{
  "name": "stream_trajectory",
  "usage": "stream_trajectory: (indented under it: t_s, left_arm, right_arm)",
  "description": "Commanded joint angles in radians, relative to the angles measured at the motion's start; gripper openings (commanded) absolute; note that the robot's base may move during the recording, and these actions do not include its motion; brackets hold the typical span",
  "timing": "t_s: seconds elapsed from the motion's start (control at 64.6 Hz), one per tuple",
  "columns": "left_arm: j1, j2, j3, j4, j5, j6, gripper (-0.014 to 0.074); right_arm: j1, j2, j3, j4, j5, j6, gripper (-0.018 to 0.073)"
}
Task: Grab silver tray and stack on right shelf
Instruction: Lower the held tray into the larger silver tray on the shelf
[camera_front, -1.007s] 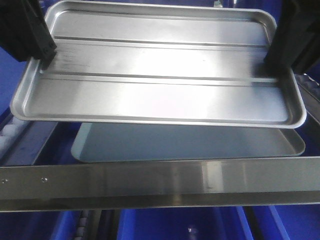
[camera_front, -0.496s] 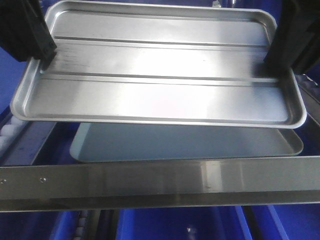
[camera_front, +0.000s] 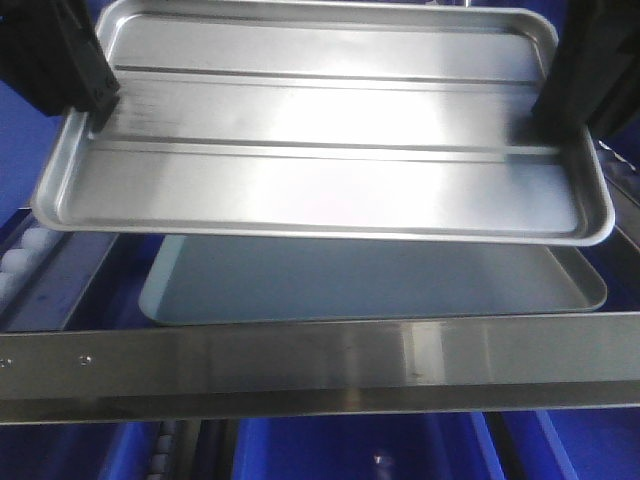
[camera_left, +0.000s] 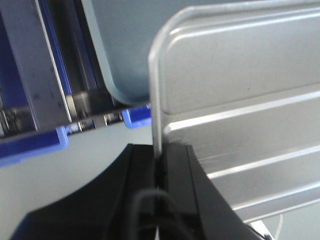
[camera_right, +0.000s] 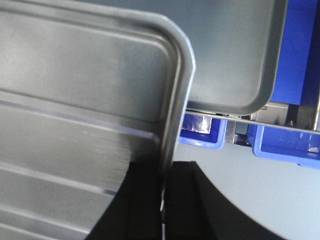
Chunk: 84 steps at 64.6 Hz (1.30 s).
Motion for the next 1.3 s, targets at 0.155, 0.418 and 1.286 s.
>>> stream_trajectory:
  t_s: [0.155,0.418,1.286]
  left_arm:
    - [0.033,0.029,-0.059,0.037,-0.145,0.020,-0.0093]
    - [0.074,0.228,-0.194,0.039,-0.156,0.022,-0.0093]
    - [0.129,0.559,-0.311,0.079,-0.185,0.022,0.0353]
  right_arm:
    - [-0.078,0.018,-0.161,-0.044,0.005,-0.062,0.0057]
    - [-0.237,0.153,-0.227,-0.036,0.004,-0.225,0.0057]
    - [-0.331,0.454,-0.233,-0.054,-0.189,-0.277,0.0191]
